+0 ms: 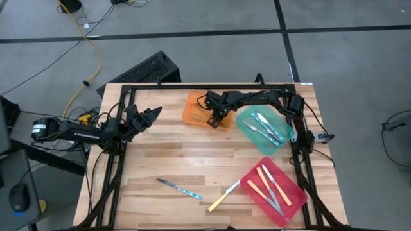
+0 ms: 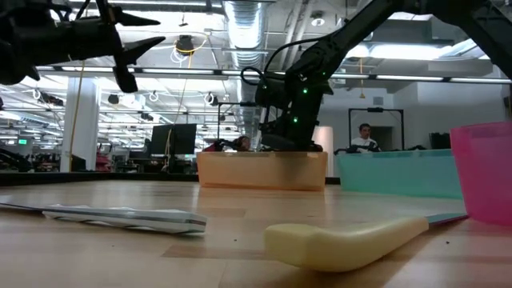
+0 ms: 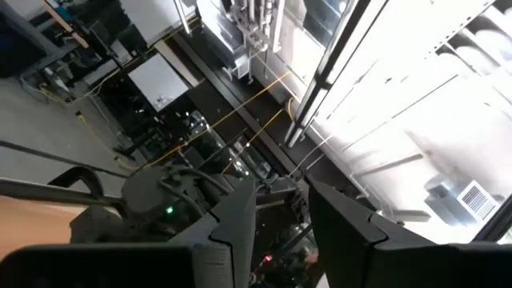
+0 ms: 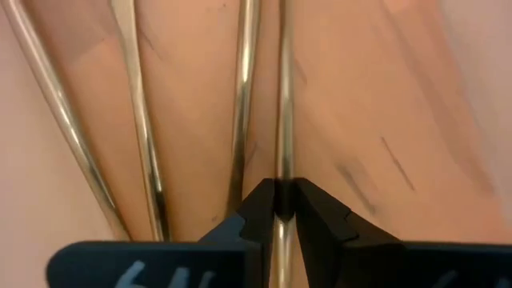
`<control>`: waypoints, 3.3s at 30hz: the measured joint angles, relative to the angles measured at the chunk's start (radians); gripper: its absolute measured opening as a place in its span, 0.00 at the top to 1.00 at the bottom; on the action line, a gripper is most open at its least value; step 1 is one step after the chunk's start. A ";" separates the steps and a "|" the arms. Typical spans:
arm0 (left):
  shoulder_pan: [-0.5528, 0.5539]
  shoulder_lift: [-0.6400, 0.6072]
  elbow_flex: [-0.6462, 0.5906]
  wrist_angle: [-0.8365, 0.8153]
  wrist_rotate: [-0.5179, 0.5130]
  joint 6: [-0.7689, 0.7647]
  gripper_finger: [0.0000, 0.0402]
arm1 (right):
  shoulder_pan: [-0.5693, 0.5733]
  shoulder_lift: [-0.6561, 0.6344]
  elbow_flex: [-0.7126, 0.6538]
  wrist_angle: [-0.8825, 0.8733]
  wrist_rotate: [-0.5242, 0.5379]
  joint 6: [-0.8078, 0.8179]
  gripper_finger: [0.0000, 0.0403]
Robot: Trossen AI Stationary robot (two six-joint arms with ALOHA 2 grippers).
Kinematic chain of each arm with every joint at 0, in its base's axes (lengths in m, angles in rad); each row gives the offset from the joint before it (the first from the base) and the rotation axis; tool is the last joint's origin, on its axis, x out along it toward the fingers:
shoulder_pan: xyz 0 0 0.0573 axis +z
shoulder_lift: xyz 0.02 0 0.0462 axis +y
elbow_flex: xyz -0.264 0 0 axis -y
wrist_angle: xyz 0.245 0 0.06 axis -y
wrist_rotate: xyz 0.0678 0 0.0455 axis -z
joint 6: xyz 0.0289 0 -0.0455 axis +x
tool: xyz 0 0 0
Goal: Sort silverware by color (type)
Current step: Put the gold knife into the orange bin, then put the white patterned knife into the blue bin
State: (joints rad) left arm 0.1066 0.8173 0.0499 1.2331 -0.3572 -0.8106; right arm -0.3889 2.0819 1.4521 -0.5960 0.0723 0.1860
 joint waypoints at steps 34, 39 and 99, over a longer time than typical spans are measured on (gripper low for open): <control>-0.119 0.001 0.323 -0.867 0.174 0.212 0.68 | 0.051 -0.186 0.800 -0.535 -0.054 -0.195 0.52; -0.137 0.007 0.323 -0.858 0.108 0.237 0.68 | 0.072 -0.380 0.788 -0.609 -0.047 -0.179 0.52; -0.516 0.808 1.683 -2.035 0.114 0.592 0.68 | 1.108 -1.213 -0.400 -0.301 0.376 0.461 0.52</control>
State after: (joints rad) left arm -0.4097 1.6249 1.7333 -0.8022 -0.2434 -0.2184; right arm 0.7189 0.8689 1.0523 -0.8973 0.4480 0.6467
